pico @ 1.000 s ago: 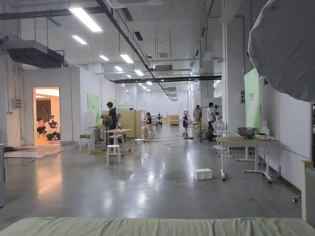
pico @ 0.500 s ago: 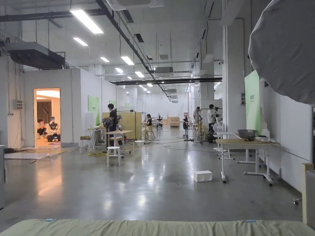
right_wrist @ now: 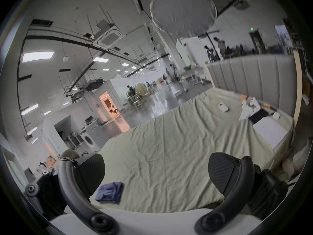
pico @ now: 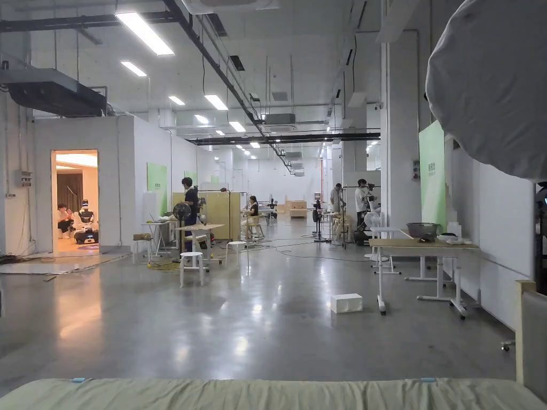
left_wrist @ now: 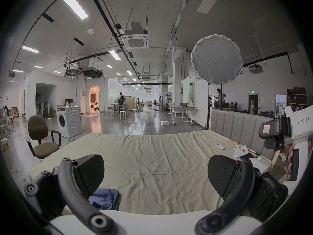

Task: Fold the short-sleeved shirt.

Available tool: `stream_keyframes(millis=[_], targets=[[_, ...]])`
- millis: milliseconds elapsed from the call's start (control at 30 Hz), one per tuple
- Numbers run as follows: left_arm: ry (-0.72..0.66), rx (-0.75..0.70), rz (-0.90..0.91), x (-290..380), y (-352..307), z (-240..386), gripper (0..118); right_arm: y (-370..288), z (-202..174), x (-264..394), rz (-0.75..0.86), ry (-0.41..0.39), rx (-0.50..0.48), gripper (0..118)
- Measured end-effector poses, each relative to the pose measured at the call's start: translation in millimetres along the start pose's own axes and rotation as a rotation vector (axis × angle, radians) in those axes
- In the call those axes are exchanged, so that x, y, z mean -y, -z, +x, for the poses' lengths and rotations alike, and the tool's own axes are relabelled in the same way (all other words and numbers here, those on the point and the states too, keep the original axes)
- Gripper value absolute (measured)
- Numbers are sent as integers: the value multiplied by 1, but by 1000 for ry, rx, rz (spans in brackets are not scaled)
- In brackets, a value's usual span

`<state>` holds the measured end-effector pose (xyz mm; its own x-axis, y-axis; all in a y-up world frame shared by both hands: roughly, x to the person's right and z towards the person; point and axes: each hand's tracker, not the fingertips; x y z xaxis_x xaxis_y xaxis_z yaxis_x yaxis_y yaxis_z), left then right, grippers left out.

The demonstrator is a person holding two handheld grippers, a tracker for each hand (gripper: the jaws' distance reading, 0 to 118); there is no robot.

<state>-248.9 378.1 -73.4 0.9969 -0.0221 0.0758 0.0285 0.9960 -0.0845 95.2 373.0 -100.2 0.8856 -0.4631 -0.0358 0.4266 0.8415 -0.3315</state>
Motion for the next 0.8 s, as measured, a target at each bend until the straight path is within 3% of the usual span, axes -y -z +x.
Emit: stream_keyframes(millis=[167,400,600,800], targets=[[-2,6,8,0,0,-8,118,-3,-7,1,25,-26,-64,118],[-9,4,16,-8,-4,-9,118,-3,-4,-7,43,-34,5,118],[-43,3,21,-4,-4,-18,118,-3,8,-6,59,31,77,118],[-57,-2,23,-4,-3,-14,118,-8,7,-1,83,-16,-63,118]])
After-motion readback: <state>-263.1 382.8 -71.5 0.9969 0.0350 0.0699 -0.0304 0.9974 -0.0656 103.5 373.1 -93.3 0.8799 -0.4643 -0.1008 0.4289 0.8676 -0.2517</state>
